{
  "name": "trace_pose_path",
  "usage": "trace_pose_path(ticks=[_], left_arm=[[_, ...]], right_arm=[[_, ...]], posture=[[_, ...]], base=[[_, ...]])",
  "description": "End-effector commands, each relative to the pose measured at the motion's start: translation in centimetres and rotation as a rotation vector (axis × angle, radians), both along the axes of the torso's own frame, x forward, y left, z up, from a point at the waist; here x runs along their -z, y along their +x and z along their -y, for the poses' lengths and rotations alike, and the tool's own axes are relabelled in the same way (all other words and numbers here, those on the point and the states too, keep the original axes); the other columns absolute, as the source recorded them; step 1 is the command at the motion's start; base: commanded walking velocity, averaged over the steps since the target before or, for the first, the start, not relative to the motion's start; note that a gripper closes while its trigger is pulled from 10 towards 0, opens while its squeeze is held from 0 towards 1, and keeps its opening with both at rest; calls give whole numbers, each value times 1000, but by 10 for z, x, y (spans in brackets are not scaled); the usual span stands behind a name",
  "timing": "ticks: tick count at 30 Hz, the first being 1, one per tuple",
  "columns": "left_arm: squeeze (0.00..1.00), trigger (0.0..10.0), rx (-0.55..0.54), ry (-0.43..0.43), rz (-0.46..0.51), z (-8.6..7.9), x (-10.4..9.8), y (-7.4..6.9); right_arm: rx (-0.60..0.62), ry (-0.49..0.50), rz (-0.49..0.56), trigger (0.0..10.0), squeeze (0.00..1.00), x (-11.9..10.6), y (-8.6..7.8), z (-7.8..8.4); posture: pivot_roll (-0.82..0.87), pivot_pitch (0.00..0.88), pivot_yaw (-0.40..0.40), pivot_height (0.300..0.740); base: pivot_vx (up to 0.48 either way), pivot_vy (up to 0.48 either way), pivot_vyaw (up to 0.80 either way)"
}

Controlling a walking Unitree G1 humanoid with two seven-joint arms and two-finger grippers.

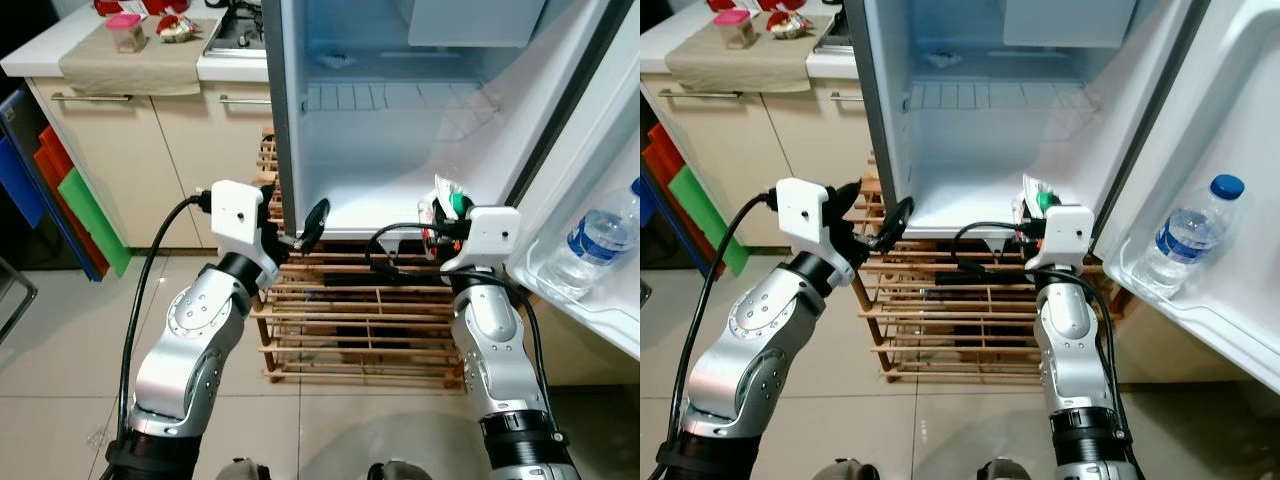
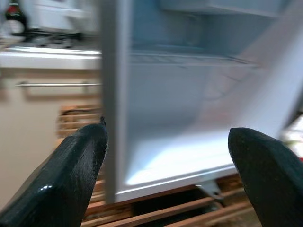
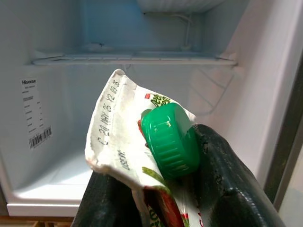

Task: Restocking fridge

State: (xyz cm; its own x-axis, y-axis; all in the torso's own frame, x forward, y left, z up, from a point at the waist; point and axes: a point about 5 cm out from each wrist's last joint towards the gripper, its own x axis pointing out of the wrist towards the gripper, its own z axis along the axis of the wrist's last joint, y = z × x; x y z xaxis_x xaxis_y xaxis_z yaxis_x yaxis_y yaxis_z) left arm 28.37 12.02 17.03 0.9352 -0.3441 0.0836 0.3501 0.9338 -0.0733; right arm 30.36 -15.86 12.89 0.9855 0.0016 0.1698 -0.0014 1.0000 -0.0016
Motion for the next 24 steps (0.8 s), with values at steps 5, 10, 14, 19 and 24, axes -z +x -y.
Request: trace_pose_path(ticks=[5, 10, 14, 19, 24], left_arm=[[0, 10000, -80, 23, 12, -10, -2, 6], [0, 10000, -90, 37, 40, -10, -4, 8], [0, 10000, -84, 43, 58, -8, -6, 9], [0, 10000, -55, 67, 77, -4, -8, 8], [0, 10000, -45, 101, 104, -1, -9, 10]], right_arm=[[-9, 13, -4, 10000, 0, -2, -1, -4], [-55, 27, -3, 10000, 0, -5, 3, -15], [-79, 28, -10, 10000, 0, -5, 5, -19], [-100, 24, -13, 10000, 0, -7, 7, -23], [-93, 0, -20, 10000, 0, -5, 7, -24]], posture=[[19, 0, 39, 740], [23, 0, 33, 740], [23, 0, 33, 740], [27, 0, 26, 740], [28, 0, 29, 740]], base=[[373, 300, 0], [377, 294, 0], [396, 270, 0], [438, 0, 0], [366, 0, 0]])
